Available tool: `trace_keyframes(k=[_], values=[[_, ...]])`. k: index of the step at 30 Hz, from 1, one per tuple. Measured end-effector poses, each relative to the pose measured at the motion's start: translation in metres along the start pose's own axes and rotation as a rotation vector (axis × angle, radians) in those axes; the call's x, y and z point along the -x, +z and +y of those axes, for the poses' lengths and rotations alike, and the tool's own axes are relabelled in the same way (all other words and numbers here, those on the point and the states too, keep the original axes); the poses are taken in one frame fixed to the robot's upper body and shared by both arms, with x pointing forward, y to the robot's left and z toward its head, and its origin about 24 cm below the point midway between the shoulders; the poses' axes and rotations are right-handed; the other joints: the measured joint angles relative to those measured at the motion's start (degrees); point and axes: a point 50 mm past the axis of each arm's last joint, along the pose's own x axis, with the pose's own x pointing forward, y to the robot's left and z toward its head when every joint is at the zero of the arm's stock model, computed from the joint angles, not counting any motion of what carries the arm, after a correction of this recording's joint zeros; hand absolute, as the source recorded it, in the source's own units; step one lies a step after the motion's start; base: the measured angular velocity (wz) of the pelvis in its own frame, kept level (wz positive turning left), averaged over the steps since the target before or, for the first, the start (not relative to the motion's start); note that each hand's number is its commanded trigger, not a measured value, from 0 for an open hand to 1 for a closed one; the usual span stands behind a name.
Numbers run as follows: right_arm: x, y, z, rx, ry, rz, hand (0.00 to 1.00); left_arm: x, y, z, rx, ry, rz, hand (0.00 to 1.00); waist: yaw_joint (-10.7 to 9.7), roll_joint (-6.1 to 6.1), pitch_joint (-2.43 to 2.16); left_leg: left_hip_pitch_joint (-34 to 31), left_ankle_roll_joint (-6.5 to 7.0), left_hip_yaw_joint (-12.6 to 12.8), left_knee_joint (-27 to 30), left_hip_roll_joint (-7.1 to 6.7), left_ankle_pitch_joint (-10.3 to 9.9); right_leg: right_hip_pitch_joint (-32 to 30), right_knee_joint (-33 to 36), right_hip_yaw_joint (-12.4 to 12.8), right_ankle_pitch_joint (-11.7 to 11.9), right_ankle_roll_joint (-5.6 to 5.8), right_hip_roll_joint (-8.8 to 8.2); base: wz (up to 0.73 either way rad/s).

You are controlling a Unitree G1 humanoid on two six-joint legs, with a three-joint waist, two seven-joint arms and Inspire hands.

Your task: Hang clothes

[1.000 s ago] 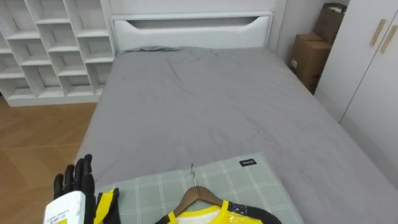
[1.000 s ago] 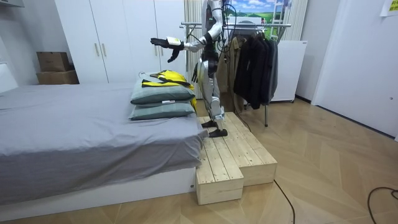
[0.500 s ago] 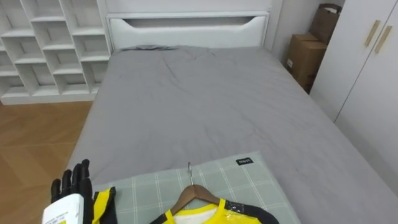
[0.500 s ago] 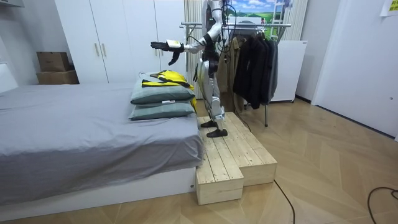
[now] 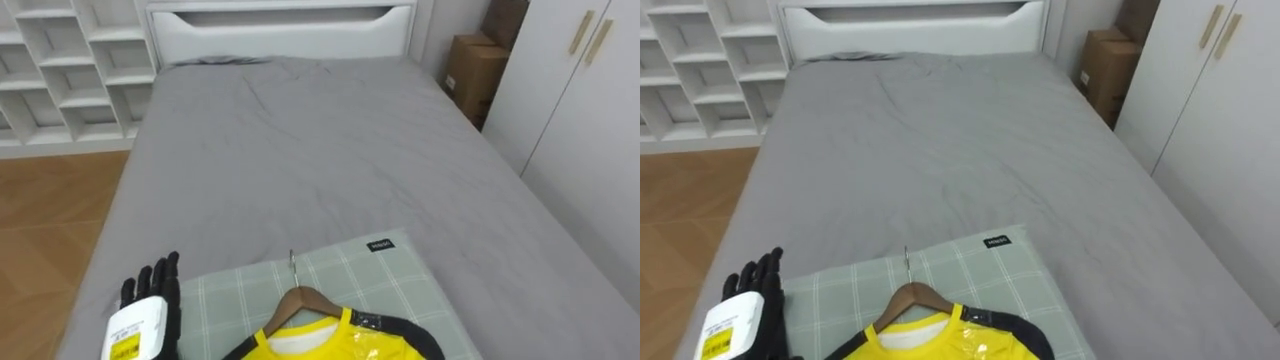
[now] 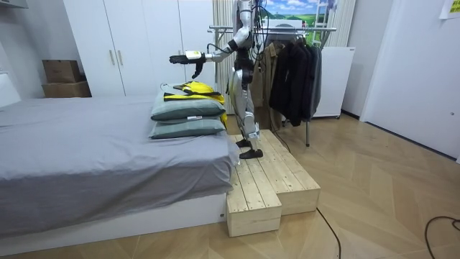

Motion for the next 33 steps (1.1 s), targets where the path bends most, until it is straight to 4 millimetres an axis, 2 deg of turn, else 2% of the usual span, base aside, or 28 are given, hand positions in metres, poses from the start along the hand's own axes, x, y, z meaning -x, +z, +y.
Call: trace_keyframes(k=[3,9,17,20,26,33], values=[[-0.001,0.004,0.002,0.011,0.006,0.002,0.0,-0.01,0.011,0.003,0.014,0.006,-0.022,0.0,-0.04,-0.34,0.22,-1.43,-0.01,0.04,0.67,0.06,0.02,-1.18,-0.02,0.01,0.43,-0.07,0.03,0.0],[-0.003,0.008,0.007,0.02,0.014,0.012,0.0,-0.015,0.024,-0.004,0.02,-0.048,-0.052,0.0,-0.39,-0.65,0.33,-3.07,-0.01,0.09,1.31,0.07,0.02,-2.48,-0.01,0.03,0.68,-0.07,0.0,0.0],[-0.005,0.023,0.014,0.073,0.036,-0.014,0.0,-0.026,0.03,-0.007,0.004,-0.072,-0.062,0.0,-1.07,-0.71,0.52,-7.75,0.03,0.49,2.94,0.17,0.05,-6.94,0.94,0.06,1.17,-0.08,0.0,-0.02],[-0.006,0.029,0.018,0.101,0.05,-0.024,0.0,-0.033,0.031,-0.01,-0.015,-0.102,-0.058,0.0,-1.12,-0.89,0.89,-8.06,0.06,0.54,3.01,0.2,0.07,-7.2,0.95,-0.03,1.2,-0.1,-0.01,0.0],[-0.008,0.039,0.024,0.129,0.064,-0.04,0.0,-0.047,0.034,-0.006,0.0,-0.106,-0.045,0.0,-1.18,-1.04,1.15,-10.24,0.13,0.61,3.59,0.24,0.15,-9.76,2.02,0.01,1.24,-0.11,-0.04,0.0],[-0.008,0.046,0.028,0.175,0.068,-0.046,0.0,-0.049,0.031,-0.005,0.058,-0.122,-0.014,0.0,-1.25,-1.62,1.31,-11.86,0.13,0.67,3.82,0.31,0.15,-11.82,2.66,0.04,1.24,-0.12,-0.11,-0.01]])
